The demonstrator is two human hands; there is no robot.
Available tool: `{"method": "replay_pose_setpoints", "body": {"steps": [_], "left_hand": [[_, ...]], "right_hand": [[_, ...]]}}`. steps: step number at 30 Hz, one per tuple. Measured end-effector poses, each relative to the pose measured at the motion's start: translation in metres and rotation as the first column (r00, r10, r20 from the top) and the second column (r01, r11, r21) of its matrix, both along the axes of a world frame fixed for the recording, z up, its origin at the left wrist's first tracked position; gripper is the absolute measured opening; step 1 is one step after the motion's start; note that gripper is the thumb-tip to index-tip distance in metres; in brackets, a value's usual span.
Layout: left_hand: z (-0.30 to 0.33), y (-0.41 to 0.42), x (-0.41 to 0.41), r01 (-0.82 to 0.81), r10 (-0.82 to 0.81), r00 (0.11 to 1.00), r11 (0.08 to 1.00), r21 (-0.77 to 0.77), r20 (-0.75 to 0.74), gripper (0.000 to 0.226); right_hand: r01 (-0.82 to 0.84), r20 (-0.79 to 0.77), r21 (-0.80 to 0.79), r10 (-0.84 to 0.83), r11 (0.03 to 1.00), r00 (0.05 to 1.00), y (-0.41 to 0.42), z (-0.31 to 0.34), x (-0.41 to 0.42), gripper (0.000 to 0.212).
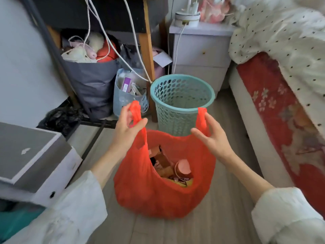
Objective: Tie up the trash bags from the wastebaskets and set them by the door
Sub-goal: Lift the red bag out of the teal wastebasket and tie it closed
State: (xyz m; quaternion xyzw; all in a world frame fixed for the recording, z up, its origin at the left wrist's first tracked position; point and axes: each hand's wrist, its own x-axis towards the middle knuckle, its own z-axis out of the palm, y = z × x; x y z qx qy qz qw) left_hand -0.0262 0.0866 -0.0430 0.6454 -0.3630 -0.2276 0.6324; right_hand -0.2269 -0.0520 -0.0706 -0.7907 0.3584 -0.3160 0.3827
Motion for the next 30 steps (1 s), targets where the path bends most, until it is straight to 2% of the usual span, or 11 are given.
{"method": "replay_pose_setpoints", "body": {"steps": [3,6,9,12,15,19,22,25,27,28,30], "left_hand": [[-0.012,0.0,-0.004,0.04,-0.041,0.998,0.999,-0.011,-0.041,0.054],[-0.014,0.001,-0.008,0.016,-0.018,0.999,0.999,-0.045,-0.032,0.038],[-0.015,0.003,-0.011,-0.019,0.019,1.0,0.999,-0.03,-0.001,0.025],[-0.021,0.005,-0.011,-0.051,0.049,0.998,0.998,-0.048,-0.041,0.021],[-0.029,0.005,-0.009,-0.082,0.075,0.99,0.995,-0.054,-0.118,0.004],[-0.038,0.005,-0.003,-0.105,0.086,0.98,0.99,-0.099,-0.181,0.008],[-0.043,0.004,0.003,-0.107,0.083,0.976,0.988,-0.115,-0.201,0.009],[-0.051,0.004,0.011,-0.087,0.072,0.985,0.992,-0.09,-0.155,0.019],[-0.056,0.007,0.012,-0.063,0.056,0.989,0.997,-0.048,-0.14,0.029],[-0.058,0.009,0.011,-0.043,0.038,0.989,0.999,-0.026,-0.146,0.034],[-0.065,0.016,0.008,0.019,-0.012,0.991,0.998,0.052,-0.131,0.039]], "right_hand": [[-0.039,0.072,0.028,0.037,0.999,0.997,0.0,-0.003,-0.001,0.067],[-0.04,0.107,0.043,0.035,0.998,0.994,0.006,0.003,0.001,0.058],[-0.055,0.128,0.064,0.046,0.996,0.991,0.014,0.012,0.002,0.035],[0.025,0.233,0.154,-0.061,0.988,0.971,0.021,0.006,0.004,0.001],[0.105,0.268,0.224,-0.165,0.969,0.949,0.023,-0.002,0.001,0.029],[0.126,0.248,0.182,-0.169,0.975,0.954,0.023,-0.015,-0.015,0.058],[0.261,0.229,0.162,-0.294,0.952,0.928,0.02,-0.025,-0.026,0.058],[0.342,0.208,0.128,-0.362,0.931,0.909,0.019,-0.031,-0.03,0.051],[0.311,0.187,0.16,-0.339,0.937,0.922,0.018,-0.038,-0.033,0.055],[0.251,0.167,0.193,-0.283,0.949,0.944,0.016,-0.044,-0.035,0.065],[0.11,0.085,0.247,-0.135,0.963,0.987,0.012,-0.057,-0.035,0.103]]}}
